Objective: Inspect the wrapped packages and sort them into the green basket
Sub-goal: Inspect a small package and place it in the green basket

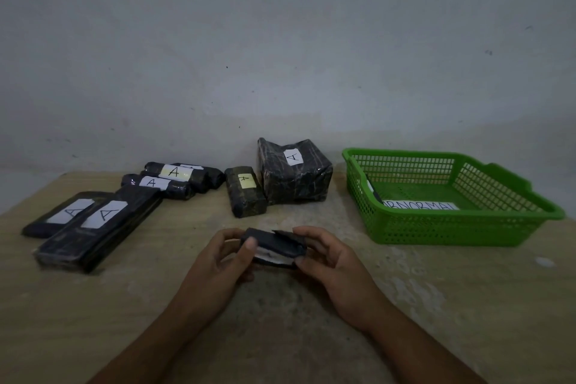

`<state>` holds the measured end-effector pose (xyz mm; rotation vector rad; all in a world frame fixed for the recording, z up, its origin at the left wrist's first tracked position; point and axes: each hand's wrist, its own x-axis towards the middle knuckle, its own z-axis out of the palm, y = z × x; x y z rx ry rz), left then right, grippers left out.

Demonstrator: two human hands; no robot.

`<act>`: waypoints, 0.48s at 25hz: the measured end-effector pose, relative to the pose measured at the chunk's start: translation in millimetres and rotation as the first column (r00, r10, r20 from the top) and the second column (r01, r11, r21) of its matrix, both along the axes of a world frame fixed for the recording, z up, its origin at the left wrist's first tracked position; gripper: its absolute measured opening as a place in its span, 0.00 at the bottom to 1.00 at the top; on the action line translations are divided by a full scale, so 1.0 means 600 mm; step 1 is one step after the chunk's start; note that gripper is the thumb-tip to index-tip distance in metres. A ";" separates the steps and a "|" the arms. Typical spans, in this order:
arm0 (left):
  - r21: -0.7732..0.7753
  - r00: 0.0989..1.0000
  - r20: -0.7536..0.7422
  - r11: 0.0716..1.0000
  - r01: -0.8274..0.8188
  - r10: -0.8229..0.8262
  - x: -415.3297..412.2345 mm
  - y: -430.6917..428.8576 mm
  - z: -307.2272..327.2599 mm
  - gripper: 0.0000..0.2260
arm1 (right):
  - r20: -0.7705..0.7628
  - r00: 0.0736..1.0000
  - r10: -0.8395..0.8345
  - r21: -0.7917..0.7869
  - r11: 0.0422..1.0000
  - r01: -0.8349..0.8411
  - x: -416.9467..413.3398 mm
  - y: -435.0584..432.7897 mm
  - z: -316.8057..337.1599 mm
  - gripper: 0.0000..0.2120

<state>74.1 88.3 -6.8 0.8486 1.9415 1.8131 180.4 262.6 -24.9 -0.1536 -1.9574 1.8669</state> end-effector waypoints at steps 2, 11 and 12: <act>0.029 0.998 0.057 0.999 -0.042 0.041 -0.001 0.000 0.002 0.13 | -0.005 0.999 0.047 0.013 0.999 -0.047 0.000 -0.002 -0.002 0.18; 0.015 0.998 -0.067 1.000 0.021 -0.020 0.001 0.000 -0.003 0.14 | 0.050 0.998 -0.031 0.138 0.990 0.024 -0.005 -0.010 -0.009 0.12; 0.021 0.997 -0.076 0.999 0.030 -0.029 0.002 0.001 -0.004 0.14 | 0.055 0.998 -0.030 0.143 0.990 0.022 -0.006 -0.010 -0.009 0.12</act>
